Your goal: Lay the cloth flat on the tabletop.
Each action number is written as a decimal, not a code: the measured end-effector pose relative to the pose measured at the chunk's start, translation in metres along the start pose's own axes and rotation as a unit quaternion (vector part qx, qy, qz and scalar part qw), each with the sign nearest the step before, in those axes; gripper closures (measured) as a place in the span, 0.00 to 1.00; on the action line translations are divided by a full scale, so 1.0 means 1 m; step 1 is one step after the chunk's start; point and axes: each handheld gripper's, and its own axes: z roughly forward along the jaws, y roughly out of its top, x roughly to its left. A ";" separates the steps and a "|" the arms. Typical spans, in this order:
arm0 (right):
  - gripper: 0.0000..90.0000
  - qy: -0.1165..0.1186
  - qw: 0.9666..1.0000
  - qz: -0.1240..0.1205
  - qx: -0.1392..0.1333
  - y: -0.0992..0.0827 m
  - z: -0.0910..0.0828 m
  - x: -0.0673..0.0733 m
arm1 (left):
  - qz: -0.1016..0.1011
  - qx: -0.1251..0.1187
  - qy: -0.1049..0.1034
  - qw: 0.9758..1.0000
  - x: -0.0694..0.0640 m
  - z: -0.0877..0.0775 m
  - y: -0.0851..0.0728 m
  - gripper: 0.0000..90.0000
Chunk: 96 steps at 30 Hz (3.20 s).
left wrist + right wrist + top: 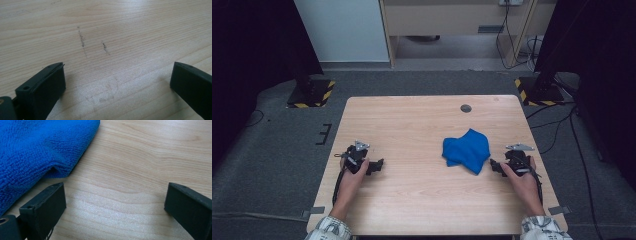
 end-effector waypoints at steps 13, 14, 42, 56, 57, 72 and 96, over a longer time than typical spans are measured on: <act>0.09 0.002 1.000 -0.010 -0.004 0.002 -0.001 0.000 | 0.000 0.000 0.000 1.000 0.000 0.000 0.000 0.00; 0.09 0.000 1.000 -0.012 -0.010 0.003 -0.002 0.001 | 0.000 0.000 0.000 1.000 0.000 0.000 0.000 0.00; 0.31 0.074 0.993 -0.067 -0.061 0.041 -0.018 0.041 | 0.001 0.000 -0.001 1.000 0.000 0.000 0.000 0.00; 0.24 0.111 0.990 -0.077 -0.034 0.049 0.007 0.057 | 0.002 0.000 -0.001 1.000 0.000 0.000 0.000 0.00; 0.25 0.114 0.990 -0.081 -0.028 0.048 0.011 0.060 | 0.002 -0.001 -0.001 1.000 0.000 0.000 0.000 0.00; 0.89 0.140 0.986 -0.087 -0.028 0.046 0.010 0.067 | 0.004 -0.004 -0.001 1.000 0.000 -0.001 -0.001 0.02; 0.91 0.232 0.964 -0.122 -0.046 0.064 0.012 0.168 | -0.012 -0.029 -0.002 0.999 0.003 -0.009 0.004 0.08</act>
